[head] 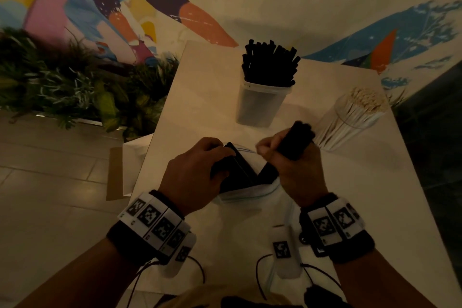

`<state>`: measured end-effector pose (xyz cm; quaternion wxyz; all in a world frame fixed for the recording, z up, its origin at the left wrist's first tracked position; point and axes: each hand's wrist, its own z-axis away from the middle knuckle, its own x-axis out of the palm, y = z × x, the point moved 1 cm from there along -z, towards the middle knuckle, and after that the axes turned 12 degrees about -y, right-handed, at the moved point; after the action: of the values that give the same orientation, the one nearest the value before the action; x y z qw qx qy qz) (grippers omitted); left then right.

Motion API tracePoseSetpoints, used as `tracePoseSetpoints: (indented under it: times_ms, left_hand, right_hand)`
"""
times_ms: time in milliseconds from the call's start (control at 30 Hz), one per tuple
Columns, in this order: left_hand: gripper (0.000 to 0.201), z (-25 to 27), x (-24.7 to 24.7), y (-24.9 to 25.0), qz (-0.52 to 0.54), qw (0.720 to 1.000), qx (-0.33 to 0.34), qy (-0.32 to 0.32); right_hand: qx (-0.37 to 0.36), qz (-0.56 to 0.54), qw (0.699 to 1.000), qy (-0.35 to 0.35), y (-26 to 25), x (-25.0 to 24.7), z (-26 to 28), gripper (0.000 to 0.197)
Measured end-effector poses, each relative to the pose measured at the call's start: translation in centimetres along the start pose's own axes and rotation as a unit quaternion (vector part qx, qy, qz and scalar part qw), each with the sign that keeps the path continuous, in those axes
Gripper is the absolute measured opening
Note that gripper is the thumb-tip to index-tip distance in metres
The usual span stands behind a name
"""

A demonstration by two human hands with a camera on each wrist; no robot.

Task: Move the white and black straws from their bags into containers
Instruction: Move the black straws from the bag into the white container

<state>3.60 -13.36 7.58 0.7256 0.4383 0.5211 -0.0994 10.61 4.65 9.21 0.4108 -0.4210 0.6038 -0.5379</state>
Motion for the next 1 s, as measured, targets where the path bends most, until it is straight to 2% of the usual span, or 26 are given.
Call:
tracePoseSetpoints:
  times_ms: [133,233,333,433,533,600,667,767,867,967,1000]
  left_hand:
    - [0.040,0.0,0.0,0.0,-0.001,1.000,-0.001,-0.006]
    - [0.039,0.0,-0.1,0.0,-0.003,1.000,-0.005,-0.010]
    - [0.039,0.1,-0.2,0.2,0.005,1.000,-0.013,-0.011]
    - [0.039,0.3,-0.2,0.2,0.007,1.000,-0.003,-0.002]
    - [0.039,0.4,-0.1,0.1,0.011,1.000,-0.002,-0.002]
    - [0.040,0.3,-0.1,0.1,0.012,1.000,-0.005,-0.001]
    - [0.040,0.3,-0.1,0.1,0.014,1.000,-0.008,-0.001]
    - [0.040,0.3,-0.1,0.0,0.018,1.000,-0.009,-0.004]
    - [0.039,0.3,-0.2,-0.1,0.020,1.000,-0.011,-0.006]
    - [0.039,0.3,-0.2,-0.1,0.021,1.000,-0.013,-0.005]
    - [0.039,0.3,-0.2,-0.1,0.021,1.000,-0.012,-0.005]
  right_hand:
    - [-0.087,-0.065,0.994,-0.019,-5.6,-0.8,-1.2,0.024]
    - [-0.190,-0.075,0.979,-0.017,-8.9,-2.3,-4.0,0.031]
    - [-0.308,-0.083,0.948,0.013,-10.8,-4.2,-8.3,0.038]
    - [-0.356,-0.082,0.930,0.047,-11.8,-5.5,-12.4,0.032]
    - [-0.361,-0.081,0.928,0.048,-11.5,-5.7,-15.2,0.030]
    - [-0.331,-0.107,0.936,0.048,-10.5,-5.4,-16.9,0.030]
    - [-0.270,-0.077,0.955,0.091,-8.7,-5.6,-18.1,0.035]
    - [-0.161,-0.053,0.982,0.081,-5.5,-5.0,-18.7,0.032]
    - [-0.169,-0.013,0.981,0.097,-4.7,-4.3,-19.1,0.038]
    - [-0.196,-0.008,0.975,0.103,-5.3,-4.2,-20.0,0.029]
    - [-0.185,0.002,0.977,0.105,-5.1,-4.4,-20.2,0.026]
